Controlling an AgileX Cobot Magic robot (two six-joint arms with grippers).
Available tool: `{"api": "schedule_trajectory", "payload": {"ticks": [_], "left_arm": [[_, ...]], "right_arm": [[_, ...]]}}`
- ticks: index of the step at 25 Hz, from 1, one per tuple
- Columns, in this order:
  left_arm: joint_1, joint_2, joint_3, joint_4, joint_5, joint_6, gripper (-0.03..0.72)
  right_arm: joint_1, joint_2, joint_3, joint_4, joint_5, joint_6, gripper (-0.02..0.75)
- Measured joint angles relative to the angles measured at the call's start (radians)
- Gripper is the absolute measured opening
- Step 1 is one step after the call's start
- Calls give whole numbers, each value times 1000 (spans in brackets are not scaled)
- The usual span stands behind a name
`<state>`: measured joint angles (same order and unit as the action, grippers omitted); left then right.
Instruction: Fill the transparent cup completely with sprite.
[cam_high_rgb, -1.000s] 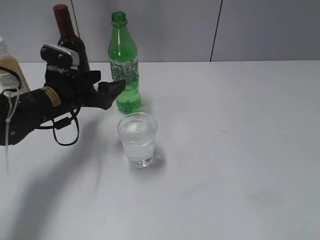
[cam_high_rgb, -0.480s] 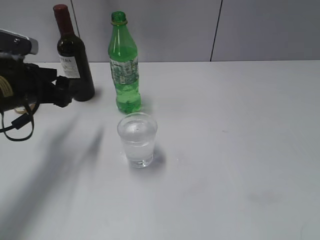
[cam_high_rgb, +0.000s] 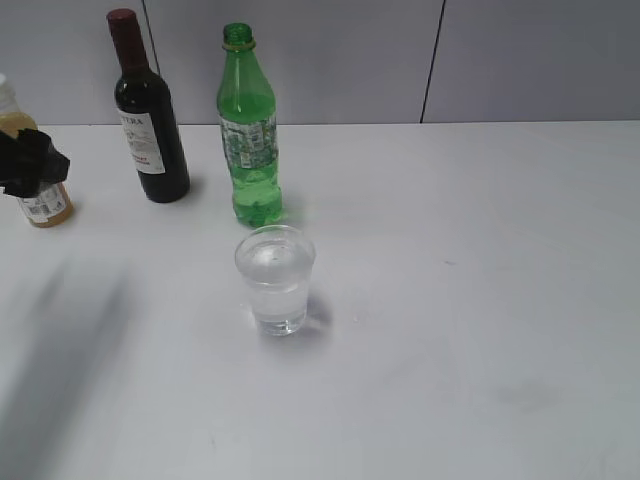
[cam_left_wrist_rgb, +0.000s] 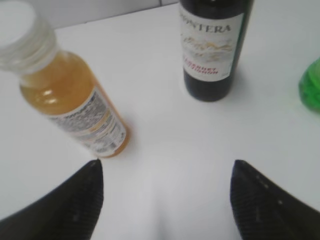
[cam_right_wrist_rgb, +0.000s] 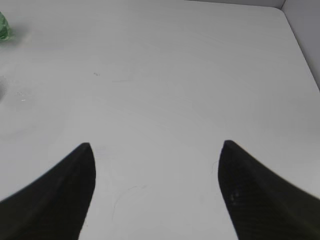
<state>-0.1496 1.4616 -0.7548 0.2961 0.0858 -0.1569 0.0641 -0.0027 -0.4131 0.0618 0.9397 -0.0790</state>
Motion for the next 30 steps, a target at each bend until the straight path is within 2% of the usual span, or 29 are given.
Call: {"api": "schedule_trajectory", "payload": {"ticks": [4, 8, 11, 14, 18, 24, 30], "left_arm": [[7, -30, -90, -92, 246, 47, 599], [44, -44, -183, -266, 465, 223, 594], [95, -66, -224, -354, 579, 296, 591], [150, -110, -234, -396, 663, 329, 590], [183, -198, -234, -422, 765, 338, 590], [186, -397, -157, -449, 856, 339, 590], [186, -638, 15, -463, 894, 339, 590]], "right_arm": [[0, 0, 0, 0, 0, 0, 584], [0, 0, 0, 0, 0, 0, 584], [0, 0, 0, 0, 0, 0, 584], [0, 0, 0, 0, 0, 0, 584], [0, 0, 0, 0, 0, 0, 582], [0, 0, 0, 0, 0, 0, 582], [0, 0, 0, 0, 0, 1, 583]]}}
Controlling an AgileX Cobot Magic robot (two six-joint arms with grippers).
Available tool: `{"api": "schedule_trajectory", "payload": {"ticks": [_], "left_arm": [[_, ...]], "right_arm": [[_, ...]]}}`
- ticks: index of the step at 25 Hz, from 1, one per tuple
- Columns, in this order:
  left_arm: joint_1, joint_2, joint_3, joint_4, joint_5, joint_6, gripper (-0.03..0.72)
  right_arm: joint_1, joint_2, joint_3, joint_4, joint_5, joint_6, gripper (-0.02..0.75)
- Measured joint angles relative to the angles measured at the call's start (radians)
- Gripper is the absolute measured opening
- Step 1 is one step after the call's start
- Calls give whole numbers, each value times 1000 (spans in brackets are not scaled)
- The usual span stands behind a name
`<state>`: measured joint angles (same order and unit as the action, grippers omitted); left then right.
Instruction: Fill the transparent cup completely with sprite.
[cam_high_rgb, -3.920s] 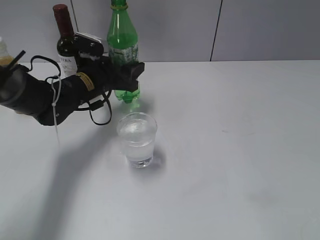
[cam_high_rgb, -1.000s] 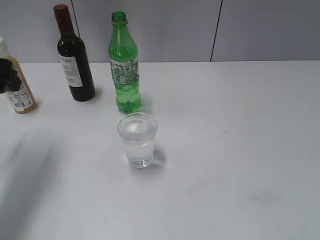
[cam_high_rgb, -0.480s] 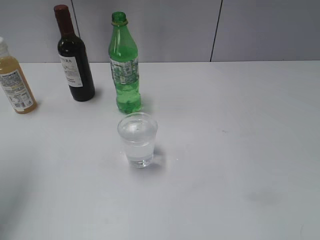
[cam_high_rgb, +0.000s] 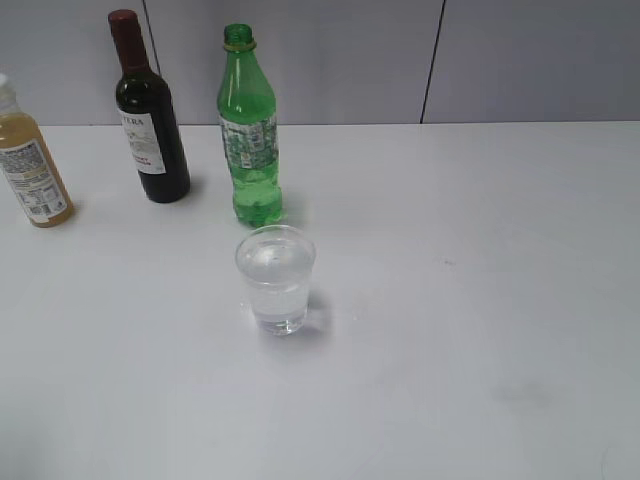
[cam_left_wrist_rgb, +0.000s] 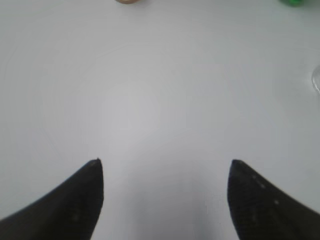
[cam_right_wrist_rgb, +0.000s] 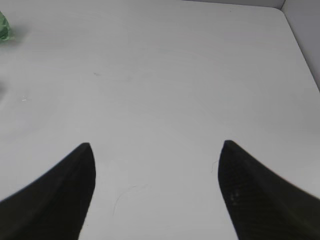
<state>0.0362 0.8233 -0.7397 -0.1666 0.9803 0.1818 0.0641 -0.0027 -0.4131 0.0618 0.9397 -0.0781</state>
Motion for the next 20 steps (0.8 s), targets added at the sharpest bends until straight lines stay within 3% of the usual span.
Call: {"api": "schedule_trajectory", "payload": {"ticks": [7, 20], "left_arm": [[0, -268, 175, -53, 13, 0, 590], [0, -582, 252, -1, 106, -11, 590]], "right_arm": [[0, 0, 0, 0, 0, 0, 583], [0, 0, 0, 0, 0, 0, 583]]}}
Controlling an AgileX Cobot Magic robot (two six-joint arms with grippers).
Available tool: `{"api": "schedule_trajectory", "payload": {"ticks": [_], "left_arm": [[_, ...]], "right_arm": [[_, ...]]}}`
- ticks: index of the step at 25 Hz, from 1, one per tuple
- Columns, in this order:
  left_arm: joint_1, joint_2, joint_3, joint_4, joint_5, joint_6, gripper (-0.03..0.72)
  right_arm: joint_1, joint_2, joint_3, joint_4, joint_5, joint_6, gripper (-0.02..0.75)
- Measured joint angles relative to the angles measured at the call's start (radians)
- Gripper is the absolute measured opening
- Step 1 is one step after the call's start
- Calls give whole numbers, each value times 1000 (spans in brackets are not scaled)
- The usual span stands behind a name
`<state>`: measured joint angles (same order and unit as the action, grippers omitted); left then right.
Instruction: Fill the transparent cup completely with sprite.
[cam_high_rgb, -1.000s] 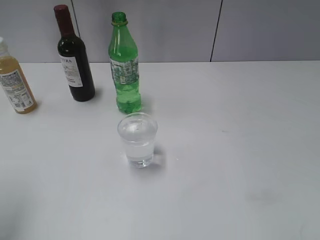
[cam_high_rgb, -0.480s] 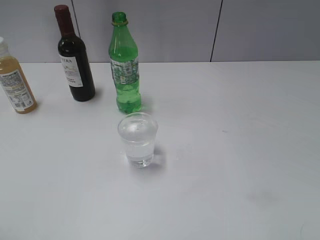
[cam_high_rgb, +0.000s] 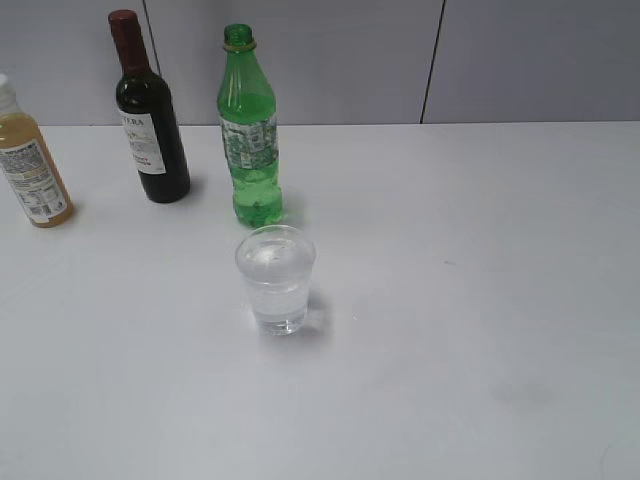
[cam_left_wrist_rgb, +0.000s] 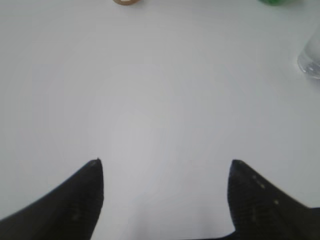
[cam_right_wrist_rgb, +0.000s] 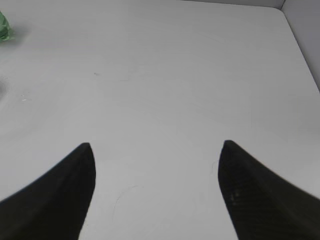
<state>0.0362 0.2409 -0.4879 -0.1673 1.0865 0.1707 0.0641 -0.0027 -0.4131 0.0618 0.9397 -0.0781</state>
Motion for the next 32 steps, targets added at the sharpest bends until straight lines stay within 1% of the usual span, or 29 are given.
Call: {"api": "schedule_trajectory", "payload": {"ticks": [9, 15, 21, 32], "left_arm": [[0, -160, 0, 35, -6, -12, 590], [0, -235, 0, 63, -6, -54, 590], [0, -246, 2, 80, -5, -93, 590], [0, -246, 2, 86, -5, -99, 590]], "right_arm": [[0, 0, 0, 0, 0, 0, 583], [0, 0, 0, 0, 0, 0, 583], [0, 0, 0, 0, 0, 0, 583], [0, 0, 0, 1, 0, 0, 583]]}}
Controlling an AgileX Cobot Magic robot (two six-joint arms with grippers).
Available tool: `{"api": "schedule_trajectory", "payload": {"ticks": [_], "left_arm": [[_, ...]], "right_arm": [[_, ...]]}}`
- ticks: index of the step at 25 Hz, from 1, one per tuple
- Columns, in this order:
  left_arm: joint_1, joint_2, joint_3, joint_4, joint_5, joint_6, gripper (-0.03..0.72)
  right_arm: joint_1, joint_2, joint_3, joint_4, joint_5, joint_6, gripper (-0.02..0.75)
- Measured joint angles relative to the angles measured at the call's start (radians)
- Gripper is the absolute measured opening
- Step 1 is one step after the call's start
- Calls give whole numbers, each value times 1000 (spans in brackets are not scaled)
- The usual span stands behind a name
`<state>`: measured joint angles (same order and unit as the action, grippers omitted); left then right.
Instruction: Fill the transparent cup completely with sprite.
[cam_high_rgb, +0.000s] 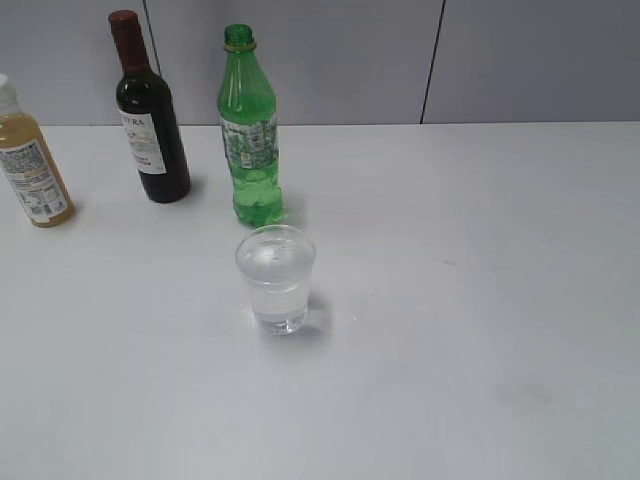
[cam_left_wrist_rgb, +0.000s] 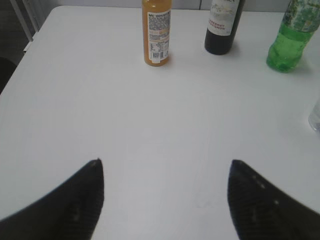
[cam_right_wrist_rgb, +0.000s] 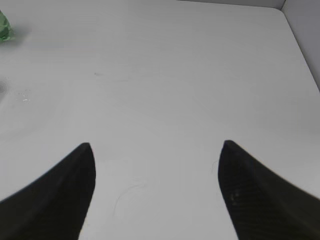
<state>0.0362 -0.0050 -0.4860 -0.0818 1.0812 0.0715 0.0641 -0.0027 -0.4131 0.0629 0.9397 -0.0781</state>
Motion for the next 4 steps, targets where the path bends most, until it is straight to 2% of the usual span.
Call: {"api": "schedule_trajectory", "payload": {"ticks": [4], "left_arm": [[0, 0, 0, 1, 0, 0, 590]], "right_arm": [[0, 0, 0, 0, 0, 0, 583]]}}
